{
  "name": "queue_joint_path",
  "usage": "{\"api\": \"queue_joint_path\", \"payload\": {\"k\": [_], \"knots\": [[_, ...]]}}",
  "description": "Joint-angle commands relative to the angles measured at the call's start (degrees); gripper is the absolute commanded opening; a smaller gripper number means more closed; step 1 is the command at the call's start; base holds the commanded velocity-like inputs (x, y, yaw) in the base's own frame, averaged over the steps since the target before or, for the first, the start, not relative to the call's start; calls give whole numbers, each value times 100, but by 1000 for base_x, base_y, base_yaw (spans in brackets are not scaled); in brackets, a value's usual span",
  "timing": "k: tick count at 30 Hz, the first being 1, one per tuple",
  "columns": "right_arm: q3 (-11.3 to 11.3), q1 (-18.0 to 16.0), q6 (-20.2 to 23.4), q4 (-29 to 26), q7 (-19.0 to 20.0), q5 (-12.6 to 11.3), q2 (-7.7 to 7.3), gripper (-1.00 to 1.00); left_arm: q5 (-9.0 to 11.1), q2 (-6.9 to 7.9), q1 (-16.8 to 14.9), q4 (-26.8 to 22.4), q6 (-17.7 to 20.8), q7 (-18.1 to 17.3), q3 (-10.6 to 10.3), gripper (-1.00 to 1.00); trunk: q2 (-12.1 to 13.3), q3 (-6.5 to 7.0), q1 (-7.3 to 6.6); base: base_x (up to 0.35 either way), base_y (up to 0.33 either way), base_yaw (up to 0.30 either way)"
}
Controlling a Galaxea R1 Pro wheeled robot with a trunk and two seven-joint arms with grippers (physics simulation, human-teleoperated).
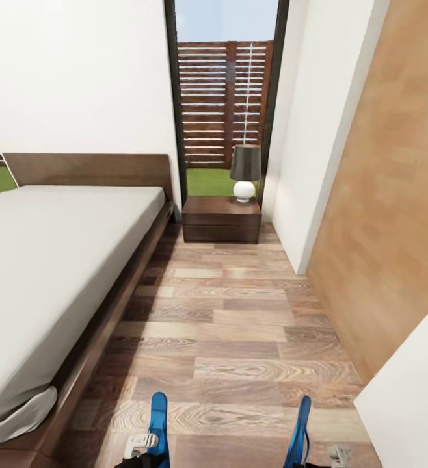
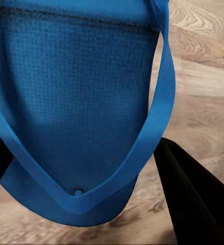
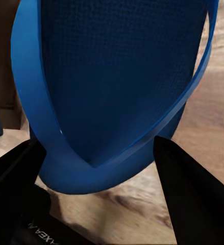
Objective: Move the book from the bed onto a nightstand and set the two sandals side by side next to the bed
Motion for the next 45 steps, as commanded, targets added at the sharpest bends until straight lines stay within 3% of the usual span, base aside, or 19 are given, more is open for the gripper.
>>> {"api": "queue_joint_path", "payload": {"k": [1,5,9,39,45], "knots": [[-44,-2,-10,1,138,-10,-1,-100,0,0,-4,7,-2,-39,47,-100,-2,-5,2,329,0,0],[-44,-3,5,3,819,-115,-4,-100,0,2,-4,7,-4,-49,47,-100,-2,-5,2,330,0,0],[-44,-3,2,3,980,-125,-5,-100,0,6,-4,6,-4,-170,47,-100,-2,-5,2,330,0,0],[-35,0,-71,20,904,-112,10,-100,9,-4,-4,15,7,-187,47,-100,-2,-5,2,330,0,0],[-35,0,-71,237,902,-111,-1,-100,1,-9,-4,15,5,-190,47,-100,-2,-5,2,141,0,0]]}}
